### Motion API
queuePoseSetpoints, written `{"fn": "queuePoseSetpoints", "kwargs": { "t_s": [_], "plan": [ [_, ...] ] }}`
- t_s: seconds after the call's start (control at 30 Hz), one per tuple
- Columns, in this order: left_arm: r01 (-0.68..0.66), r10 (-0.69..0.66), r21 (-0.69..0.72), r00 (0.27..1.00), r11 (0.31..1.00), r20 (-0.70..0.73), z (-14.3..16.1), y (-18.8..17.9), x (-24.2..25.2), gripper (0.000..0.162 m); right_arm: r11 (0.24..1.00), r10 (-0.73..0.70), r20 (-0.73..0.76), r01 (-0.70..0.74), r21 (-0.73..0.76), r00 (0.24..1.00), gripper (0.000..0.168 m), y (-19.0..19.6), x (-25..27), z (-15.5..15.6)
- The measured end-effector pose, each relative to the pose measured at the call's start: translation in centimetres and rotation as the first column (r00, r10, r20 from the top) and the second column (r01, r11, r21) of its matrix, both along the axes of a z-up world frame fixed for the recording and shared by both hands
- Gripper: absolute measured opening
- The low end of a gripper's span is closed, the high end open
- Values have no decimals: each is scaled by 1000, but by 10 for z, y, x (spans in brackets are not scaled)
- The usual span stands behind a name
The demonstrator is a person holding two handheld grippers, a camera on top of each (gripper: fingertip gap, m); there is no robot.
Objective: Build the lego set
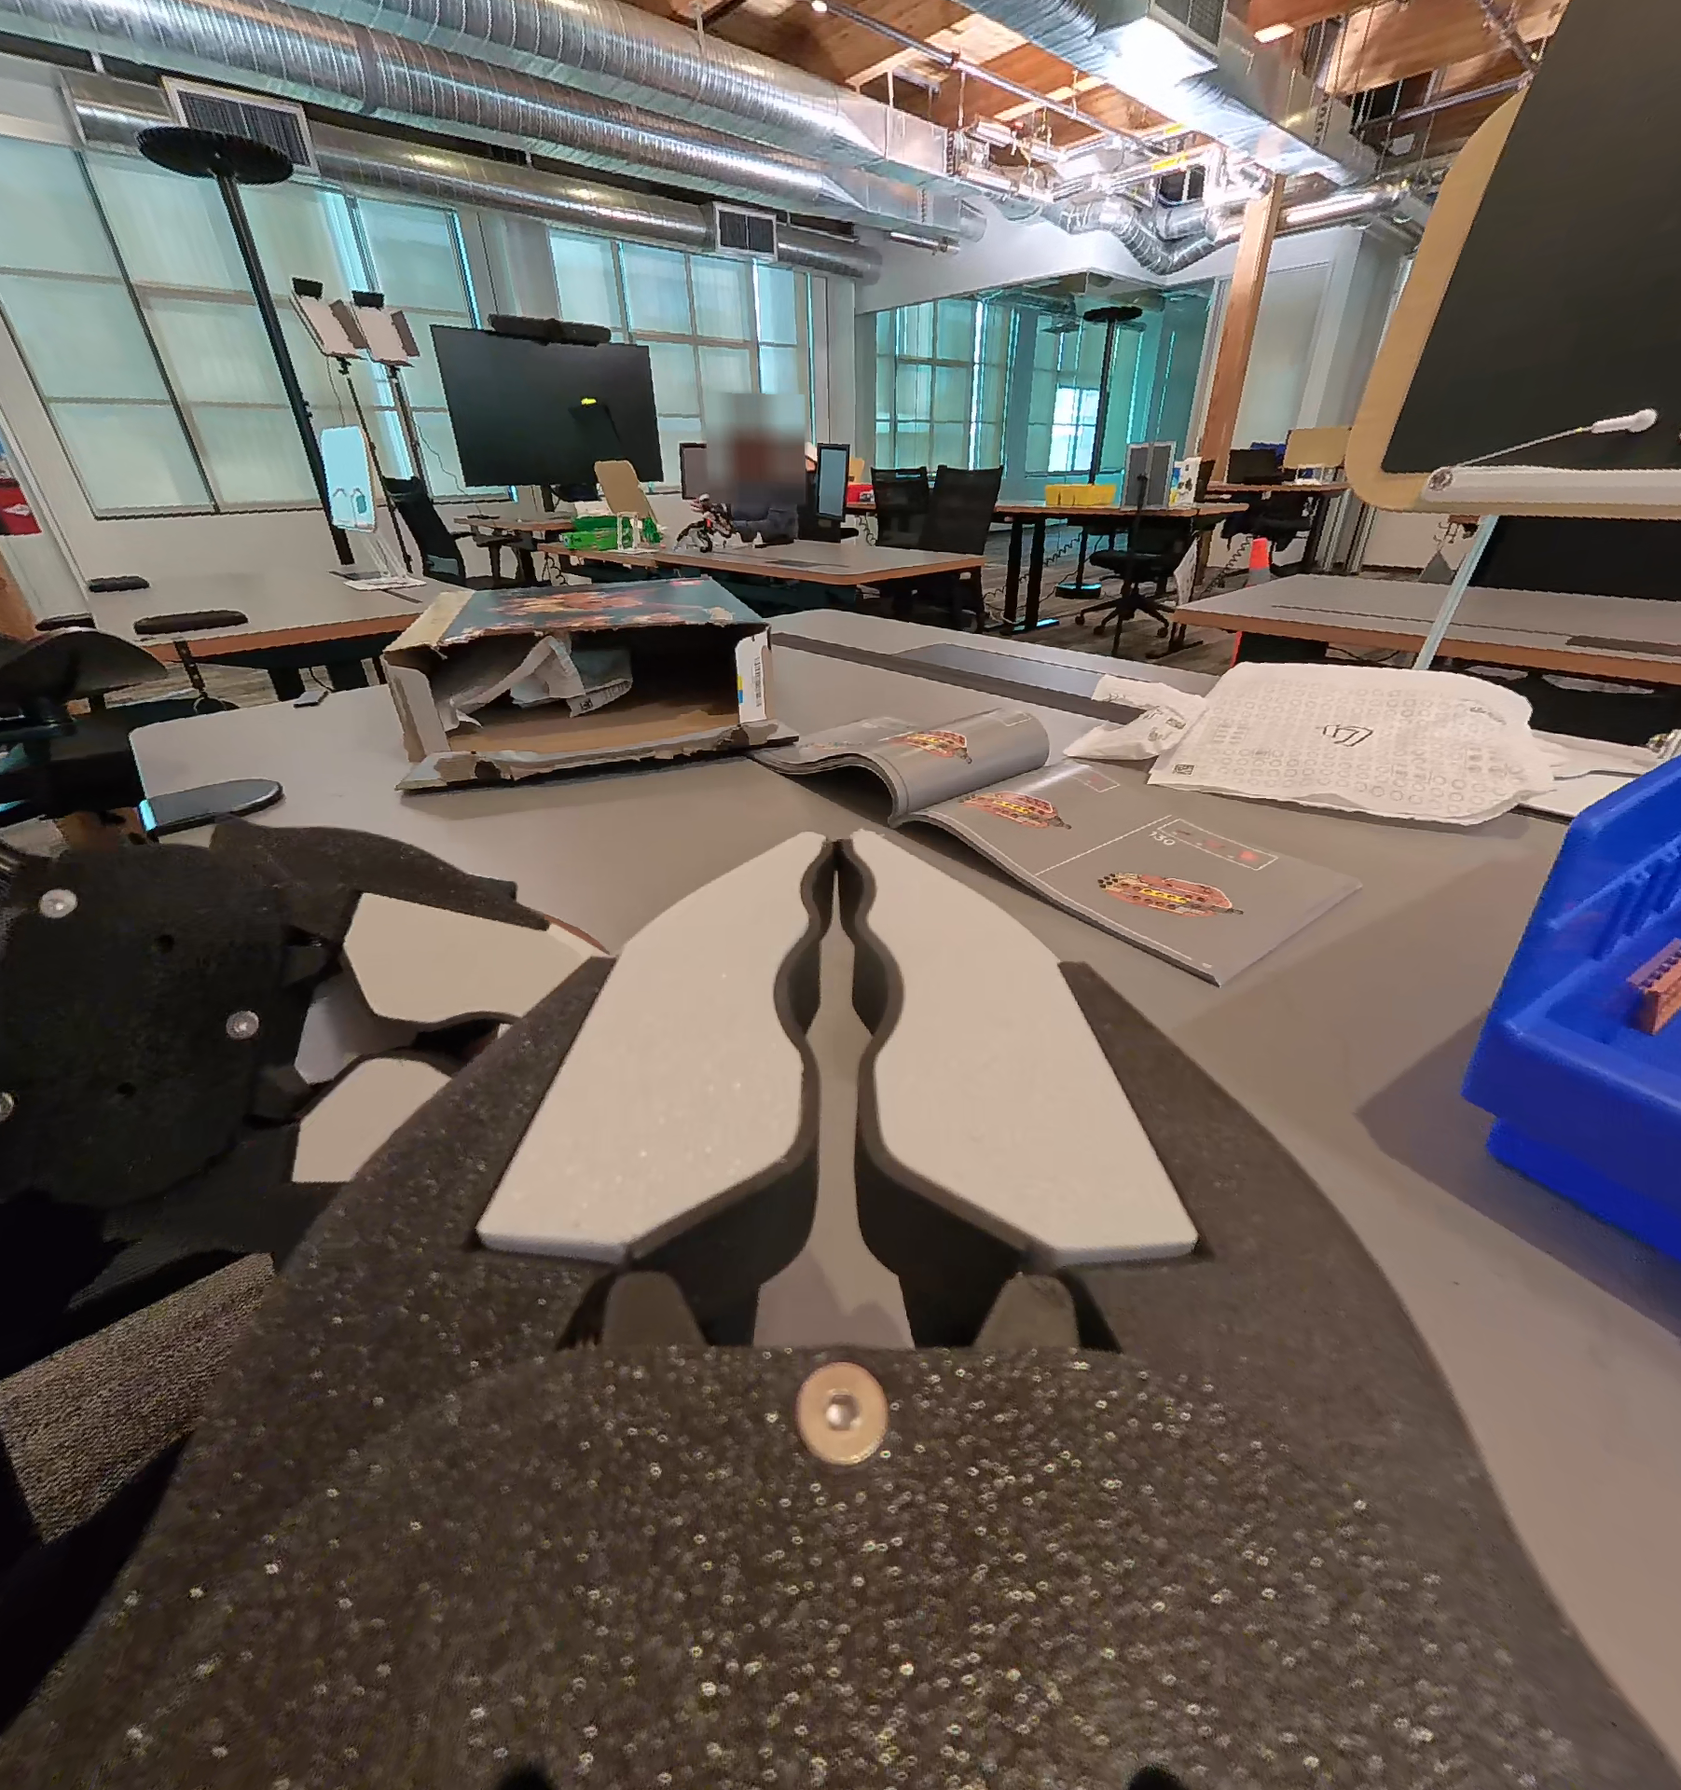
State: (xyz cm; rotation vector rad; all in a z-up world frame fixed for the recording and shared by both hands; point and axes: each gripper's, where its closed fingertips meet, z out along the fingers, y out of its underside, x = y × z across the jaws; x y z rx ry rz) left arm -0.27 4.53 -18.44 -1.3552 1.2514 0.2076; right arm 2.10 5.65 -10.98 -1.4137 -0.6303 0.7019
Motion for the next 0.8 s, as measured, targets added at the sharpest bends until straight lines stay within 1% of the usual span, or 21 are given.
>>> {"fn": "queuePoseSetpoints", "kwargs": {
  "t_s": [0.07,0.17,0.27,0.37,0.4,0.43,0.5,0.53,0.57,0.63,0.8],
  "plan": [
    [30,-29,-47,999,998,24,0,-2,1,1,1000,-1,-2,1,2,1000,0,0,0,0],
    [77,-66,-157,995,985,73,-1,-4,2,1,1000,-6,3,6,-14,1000,0,2,0,-1],
    [94,-62,-270,990,958,127,-2,0,1,2,999,-7,16,8,-32,1000,0,4,-1,-4],
    [109,-42,-340,979,934,198,2,4,-2,2,999,-5,11,6,-43,1000,0,5,-1,-4],
    [105,-17,-364,972,925,236,5,7,-5,0,999,-3,9,4,-52,1000,0,5,-1,-5],
    [113,8,-420,961,900,275,6,8,-7,0,998,0,8,0,-63,1000,0,6,-1,-6],
    [213,7,-562,932,800,363,5,2,-7,2,995,8,5,-8,-95,1000,0,8,-1,-8],
    [244,27,-603,914,759,404,6,4,-8,2,993,15,2,-15,-120,1000,0,9,-2,-10],
    [255,60,-630,899,733,433,7,8,-11,2,990,22,1,-21,-141,1000,0,9,-2,-12],
    [289,83,-665,880,689,468,7,9,-12,0,986,26,2,-25,-166,1000,0,11,-3,-14],
    [329,126,-714,855,618,504,6,13,-14,0,973,24,54,-11,-231,998,0,18,-7,-25]
  ]
}}
